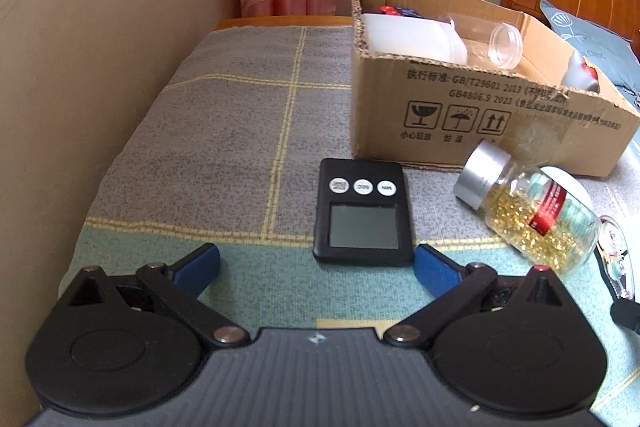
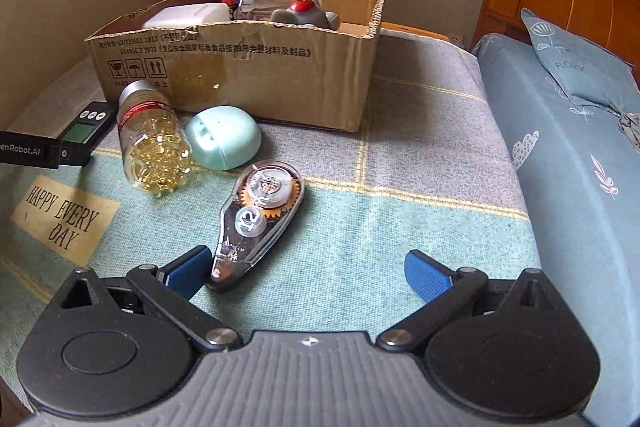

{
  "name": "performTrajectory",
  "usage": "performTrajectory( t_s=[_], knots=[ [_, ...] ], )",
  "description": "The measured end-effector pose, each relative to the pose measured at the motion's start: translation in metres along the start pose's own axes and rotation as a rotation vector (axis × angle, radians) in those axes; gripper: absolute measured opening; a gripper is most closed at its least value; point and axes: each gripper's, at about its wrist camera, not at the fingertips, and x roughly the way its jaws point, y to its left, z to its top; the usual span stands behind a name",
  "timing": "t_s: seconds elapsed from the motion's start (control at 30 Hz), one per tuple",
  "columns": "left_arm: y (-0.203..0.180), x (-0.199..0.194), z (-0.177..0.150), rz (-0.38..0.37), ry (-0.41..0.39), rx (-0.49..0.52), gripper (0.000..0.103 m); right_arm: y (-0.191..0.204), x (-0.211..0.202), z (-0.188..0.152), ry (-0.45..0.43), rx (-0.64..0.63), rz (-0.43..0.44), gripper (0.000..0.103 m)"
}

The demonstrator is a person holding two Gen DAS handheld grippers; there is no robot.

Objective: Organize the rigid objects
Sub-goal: 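Move left tool to the black digital timer while right tool moves to correction tape, then close the left tool around the black digital timer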

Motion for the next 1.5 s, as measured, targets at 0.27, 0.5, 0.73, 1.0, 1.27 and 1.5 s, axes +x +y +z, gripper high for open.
performTrajectory(
  t_s=[0.27,0.5,0.73,1.0,1.27,1.5],
  knots=[
    [0.026,-0.004,0.001,0.084,0.017,-0.02,0.102,-0.033,-0.003,-0.005,0.02,0.069,-0.075,0.103],
    [0.052,0.001,0.009,0.161,0.025,-0.087,0.102,-0.052,0.004,0.0,0.014,0.136,-0.144,0.103],
    [0.039,0.004,0.019,0.18,0.023,-0.013,0.102,-0.049,0.006,0.005,0.024,0.141,-0.172,0.103],
    [0.008,0.011,0.018,0.025,-0.014,0.064,0.102,-0.017,0.003,0.002,0.026,0.065,-0.036,0.103],
    [0.01,0.029,0.033,-0.054,-0.034,0.056,0.091,-0.014,0.005,0.006,0.022,0.067,-0.037,0.103],
    [0.013,0.026,0.036,-0.068,-0.038,0.074,0.072,-0.004,0.011,0.011,0.004,0.062,-0.032,0.103]
  ],
)
